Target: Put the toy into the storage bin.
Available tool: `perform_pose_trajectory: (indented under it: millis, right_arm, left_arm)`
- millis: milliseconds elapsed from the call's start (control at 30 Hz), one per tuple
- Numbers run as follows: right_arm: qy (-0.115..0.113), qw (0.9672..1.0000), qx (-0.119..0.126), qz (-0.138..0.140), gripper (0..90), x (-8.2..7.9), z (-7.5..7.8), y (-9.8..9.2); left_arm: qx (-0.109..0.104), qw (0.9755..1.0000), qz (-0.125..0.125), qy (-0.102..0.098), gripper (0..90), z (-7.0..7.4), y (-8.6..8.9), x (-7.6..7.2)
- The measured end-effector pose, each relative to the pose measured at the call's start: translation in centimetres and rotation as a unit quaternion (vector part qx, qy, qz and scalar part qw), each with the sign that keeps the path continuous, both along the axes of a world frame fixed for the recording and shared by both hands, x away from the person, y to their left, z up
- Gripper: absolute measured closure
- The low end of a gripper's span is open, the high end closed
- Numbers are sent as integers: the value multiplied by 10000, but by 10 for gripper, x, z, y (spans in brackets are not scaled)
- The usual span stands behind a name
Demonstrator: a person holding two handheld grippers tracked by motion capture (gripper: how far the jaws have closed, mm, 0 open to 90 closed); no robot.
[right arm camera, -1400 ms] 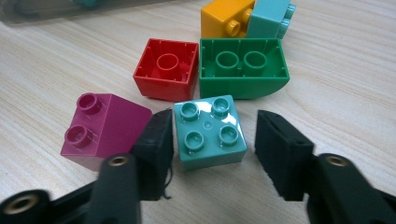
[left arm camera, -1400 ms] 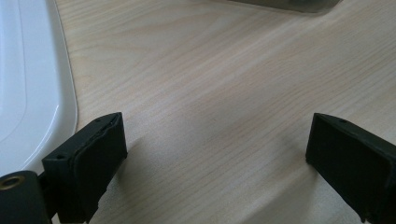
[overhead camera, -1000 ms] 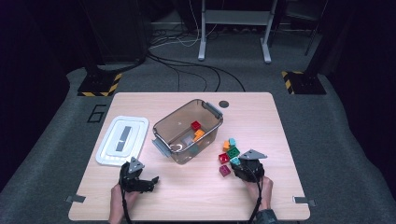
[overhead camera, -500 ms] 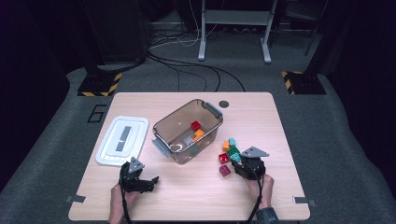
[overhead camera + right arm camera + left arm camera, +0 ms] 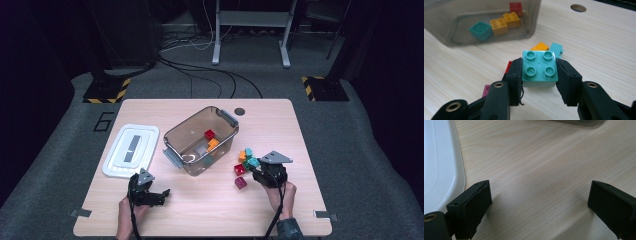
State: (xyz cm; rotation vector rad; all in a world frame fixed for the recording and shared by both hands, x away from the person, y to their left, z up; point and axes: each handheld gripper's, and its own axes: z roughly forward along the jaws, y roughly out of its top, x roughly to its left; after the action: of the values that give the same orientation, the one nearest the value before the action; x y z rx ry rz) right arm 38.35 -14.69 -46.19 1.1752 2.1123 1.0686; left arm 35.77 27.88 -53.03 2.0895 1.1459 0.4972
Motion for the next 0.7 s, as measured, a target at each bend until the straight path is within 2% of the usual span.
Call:
perform_pose_trajectory:
  millis: [433,700]
  right_arm:
    - [-214,9998,42,46,584,5,28,2]
    - [-376,9992,-13,102,584,10,44,6]
  left_arm:
    - [-2,10000,-2,-7,48,0,0,0]
    - [5,10000,-13,2,48,0,0,0]
